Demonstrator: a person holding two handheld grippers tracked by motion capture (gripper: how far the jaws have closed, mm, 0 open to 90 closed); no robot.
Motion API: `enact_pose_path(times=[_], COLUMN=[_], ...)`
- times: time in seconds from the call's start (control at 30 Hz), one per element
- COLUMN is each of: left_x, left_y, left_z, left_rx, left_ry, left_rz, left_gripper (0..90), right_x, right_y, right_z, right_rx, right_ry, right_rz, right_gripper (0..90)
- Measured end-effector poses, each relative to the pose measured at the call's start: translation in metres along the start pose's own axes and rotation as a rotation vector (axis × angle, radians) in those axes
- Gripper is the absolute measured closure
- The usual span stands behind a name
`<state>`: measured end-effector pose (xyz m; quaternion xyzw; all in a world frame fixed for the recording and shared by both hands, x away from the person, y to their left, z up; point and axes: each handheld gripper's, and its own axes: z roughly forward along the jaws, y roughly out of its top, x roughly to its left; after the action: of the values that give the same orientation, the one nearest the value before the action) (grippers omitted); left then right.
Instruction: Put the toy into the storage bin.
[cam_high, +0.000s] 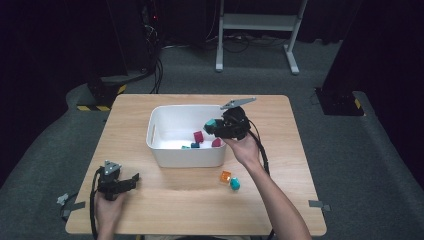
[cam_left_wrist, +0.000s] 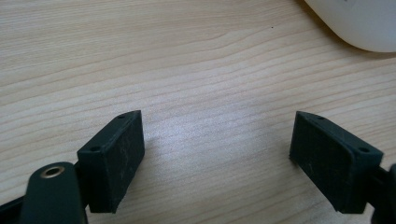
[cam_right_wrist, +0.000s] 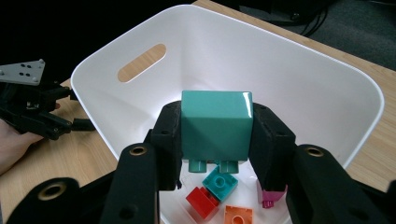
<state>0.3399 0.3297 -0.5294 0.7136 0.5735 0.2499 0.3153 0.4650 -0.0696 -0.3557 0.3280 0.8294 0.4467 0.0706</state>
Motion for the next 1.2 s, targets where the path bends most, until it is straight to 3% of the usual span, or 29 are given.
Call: enact_pose_path(times=[0.77, 0.9, 1.2], left_x=[0.0, 0.0, 0.0], left_y=[0.0, 0.0, 0.0], left_z=[0.0, 0.0, 0.0], left_rx=[0.0, 0.0, 0.0], left_ry=[0.0, 0.0, 0.0], left_rz=[0.0, 0.0, 0.0], left_gripper=[18.0, 17.9, 18.0], right_x=[-0.001, -0.001, 0.003], right_y=[0.005, 0.004, -0.002], right_z=[0.033, 0.036, 0.021], right_rx=[0.084, 0.09, 0.043], right_ry=[-0.017, -0.026, -0.031], right_rz=[-0.008, -0.009, -0.016], right_gripper=[58.3, 53.0, 48.7])
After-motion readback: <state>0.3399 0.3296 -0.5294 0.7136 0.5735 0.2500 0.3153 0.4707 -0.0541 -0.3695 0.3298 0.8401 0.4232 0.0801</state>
